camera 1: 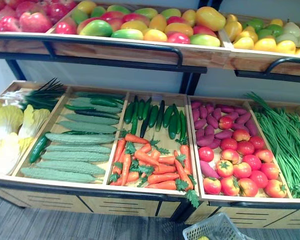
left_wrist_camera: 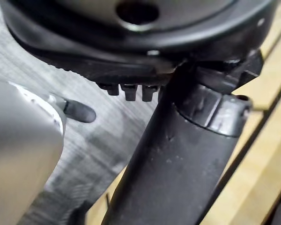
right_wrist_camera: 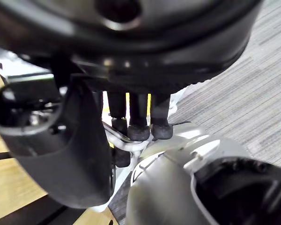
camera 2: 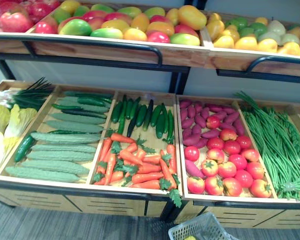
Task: Pick vegetable in the basket
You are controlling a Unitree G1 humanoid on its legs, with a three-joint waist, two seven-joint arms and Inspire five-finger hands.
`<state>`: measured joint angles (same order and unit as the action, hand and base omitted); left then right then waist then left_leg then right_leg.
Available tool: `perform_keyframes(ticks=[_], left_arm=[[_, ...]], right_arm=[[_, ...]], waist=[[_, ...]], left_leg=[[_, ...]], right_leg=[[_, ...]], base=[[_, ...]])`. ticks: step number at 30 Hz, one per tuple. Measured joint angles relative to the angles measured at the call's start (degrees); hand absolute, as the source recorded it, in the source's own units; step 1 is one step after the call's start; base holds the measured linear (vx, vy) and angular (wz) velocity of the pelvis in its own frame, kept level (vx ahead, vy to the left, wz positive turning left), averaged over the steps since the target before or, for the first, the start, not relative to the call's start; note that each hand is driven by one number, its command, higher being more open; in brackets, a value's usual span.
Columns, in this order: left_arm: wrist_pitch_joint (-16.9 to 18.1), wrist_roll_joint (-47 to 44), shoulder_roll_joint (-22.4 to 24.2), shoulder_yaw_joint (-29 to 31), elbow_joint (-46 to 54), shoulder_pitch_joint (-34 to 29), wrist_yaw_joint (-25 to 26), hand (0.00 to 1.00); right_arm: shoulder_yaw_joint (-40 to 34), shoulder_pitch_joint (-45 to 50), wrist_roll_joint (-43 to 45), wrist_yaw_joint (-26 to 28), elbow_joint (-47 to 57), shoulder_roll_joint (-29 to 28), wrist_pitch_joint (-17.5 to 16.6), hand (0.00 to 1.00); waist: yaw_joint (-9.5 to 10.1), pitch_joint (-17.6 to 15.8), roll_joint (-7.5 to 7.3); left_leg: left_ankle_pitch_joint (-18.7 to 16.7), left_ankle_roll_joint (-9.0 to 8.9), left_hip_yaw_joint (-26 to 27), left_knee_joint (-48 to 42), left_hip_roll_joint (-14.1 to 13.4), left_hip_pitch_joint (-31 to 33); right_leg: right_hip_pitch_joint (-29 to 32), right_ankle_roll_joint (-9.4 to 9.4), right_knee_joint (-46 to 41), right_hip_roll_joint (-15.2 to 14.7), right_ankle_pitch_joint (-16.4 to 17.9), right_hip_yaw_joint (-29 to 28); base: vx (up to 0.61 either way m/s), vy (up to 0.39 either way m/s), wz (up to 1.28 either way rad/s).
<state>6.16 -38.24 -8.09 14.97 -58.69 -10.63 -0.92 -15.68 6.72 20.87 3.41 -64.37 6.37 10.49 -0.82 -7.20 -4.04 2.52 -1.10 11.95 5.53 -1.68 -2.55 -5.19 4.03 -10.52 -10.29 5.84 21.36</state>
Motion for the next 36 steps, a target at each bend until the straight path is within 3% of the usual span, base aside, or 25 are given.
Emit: perform_keyframes(ticks=[3,5,7,11,15,18,19,21,22,23,25,27,30,33,36], left_arm=[[3.7,-8.3,-0.4,7.1,2.6,-1.0,3.3,1.0],[8.3,-11.8,-0.7,13.7,6.6,-1.7,5.2,1.0],[12.0,-13.0,-0.9,19.2,10.5,-1.5,7.2,1.0],[19.2,-12.1,-1.8,29.9,23.7,0.1,13.9,1.0],[20.7,-4.8,-6.7,31.8,36.7,0.8,20.6,1.0],[16.4,1.6,-12.8,28.5,48.4,0.7,20.8,1.0],[13.5,3.7,-15.6,26.2,52.2,0.7,19.1,1.0],[9.2,6.7,-18.9,22.8,56.5,0.4,14.8,1.0],[6.8,8.1,-20.3,20.3,58.6,0.6,11.4,1.0],[5.1,9.8,-21.1,17.8,60.1,1.2,8.4,1.0],[2.2,10.8,-20.8,13.4,61.3,1.4,4.1,1.0],[-0.4,11.7,-20.8,8.9,61.8,1.5,-1.1,1.0],[-3.6,14.1,-20.8,0.6,63.7,3.0,-7.7,1.0],[-6.1,18.7,-20.5,-6.9,66.3,4.6,-14.2,1.0],[-7.5,21.9,-19.7,-9.4,69.5,4.7,-19.3,1.0]], right_arm=[[0.7,-1.1,-0.5,0.0,-0.2,-0.1,0.8,0.0],[0.5,-0.8,-0.3,0.0,-0.2,-0.2,1.3,0.0],[-0.7,-0.4,-0.2,0.0,-0.2,-0.3,2.1,0.0],[-2.3,1.4,-0.2,0.0,0.0,-0.2,2.7,0.0],[-3.2,2.1,0.0,-0.1,0.0,-0.3,3.2,0.0],[-2.9,2.0,0.1,-0.8,0.0,-0.3,3.6,0.0],[-2.8,1.9,0.0,-1.1,0.1,-0.1,3.6,0.0],[-2.7,1.9,0.0,-1.1,0.1,0.5,3.6,0.0],[-2.7,1.8,-0.1,-1.0,0.3,0.8,4.1,0.0],[-2.1,1.8,-0.5,-0.9,0.3,0.5,4.3,0.0],[-2.1,1.8,-0.5,-0.9,0.3,0.6,3.9,0.0],[-2.2,1.9,-0.6,-0.9,0.5,0.8,3.5,0.0],[-2.3,2.1,-1.1,-0.9,0.5,0.9,3.2,0.0],[-2.3,2.8,-2.7,-0.1,0.9,1.2,2.7,0.0],[-2.1,4.0,-3.0,0.7,1.0,1.5,2.8,0.0]], waist=[[0.9,-0.6,-0.62],[1.2,-0.7,-0.84],[1.91,-0.7,-1.32],[3.2,-0.6,-1.48],[4.33,-0.3,-1.98],[5.04,0.0,-0.84],[5.27,0.5,-0.21],[5.41,1.3,1.36],[5.13,1.8,1.75],[4.97,1.8,1.28],[4.92,2.0,1.13],[4.33,1.8,1.94],[3.46,1.9,2.17],[3.12,2.5,3.24],[3.21,4.4,3.57]], left_leg=[[0.1,-0.11,-1.3,0.0,0.3,0.6],[0.1,-0.15,-2.0,0.0,0.5,0.4],[0.2,-0.26,-2.1,0.0,1.3,0.4],[0.3,-0.36,-2.8,0.0,1.5,0.5],[0.4,-0.56,-4.1,0.0,1.8,0.4],[0.4,-0.6,-4.2,-0.1,0.5,-0.9],[0.5,-0.77,-3.6,-0.4,-0.6,-1.2],[0.7,-1.01,-2.8,-0.4,-2.2,-1.5],[0.9,-1.25,-2.7,-0.4,-3.0,-1.6],[0.9,-1.49,-2.1,-0.4,-2.6,-1.5],[1.2,-2.13,-0.6,-0.4,-2.4,-1.5],[1.6,-2.74,0.7,-0.1,-2.9,-1.6],[2.1,-3.46,2.2,0.0,-3.4,-1.8],[2.3,-3.66,3.4,0.1,-5.1,-1.1],[2.6,-3.79,6.8,0.0,-6.3,-0.3]], right_leg=[[-1.2,-0.5,2.5,0.4,0.4,0.1],[-3.0,-1.09,4.5,0.7,1.0,0.3],[-3.5,-0.05,5.5,0.3,2.4,0.4],[-4.1,-0.1,6.0,0.2,3.8,1.5],[-5.3,-0.55,6.1,0.4,3.5,1.7],[-5.4,-3.55,4.1,1.8,1.6,-0.9],[-4.6,-4.57,1.9,2.4,0.8,-2.1],[-1.9,-4.86,-2.7,3.1,-0.1,-4.2],[-1.4,-4.33,-1.6,3.9,1.3,-5.7],[-1.7,-3.82,3.4,4.3,-0.6,-6.5],[-1.7,-3.18,5.0,4.2,-0.9,-7.3],[-1.5,-2.99,5.7,4.5,-0.8,-7.7],[-1.2,-1.48,6.1,4.9,1.1,-7.8],[-0.7,-2.03,6.6,6.4,1.1,-7.8],[0.0,-2.3,8.8,7.1,-0.3,-7.4]], base=[[-0.01,-0.062,0.18],[0.0,-0.058,0.21],[0.02,-0.042,0.07],[0.05,-0.041,0.12],[0.13,-0.008,0.25],[0.12,0.061,0.21],[0.06,0.052,-0.01],[0.04,0.042,-0.07],[-0.02,-0.002,-0.12],[-0.04,-0.019,-0.15],[-0.06,-0.066,-0.34],[-0.11,-0.084,-0.45],[-0.13,-0.119,-0.31],[-0.16,-0.12,-0.12],[-0.06,-0.036,0.02]])
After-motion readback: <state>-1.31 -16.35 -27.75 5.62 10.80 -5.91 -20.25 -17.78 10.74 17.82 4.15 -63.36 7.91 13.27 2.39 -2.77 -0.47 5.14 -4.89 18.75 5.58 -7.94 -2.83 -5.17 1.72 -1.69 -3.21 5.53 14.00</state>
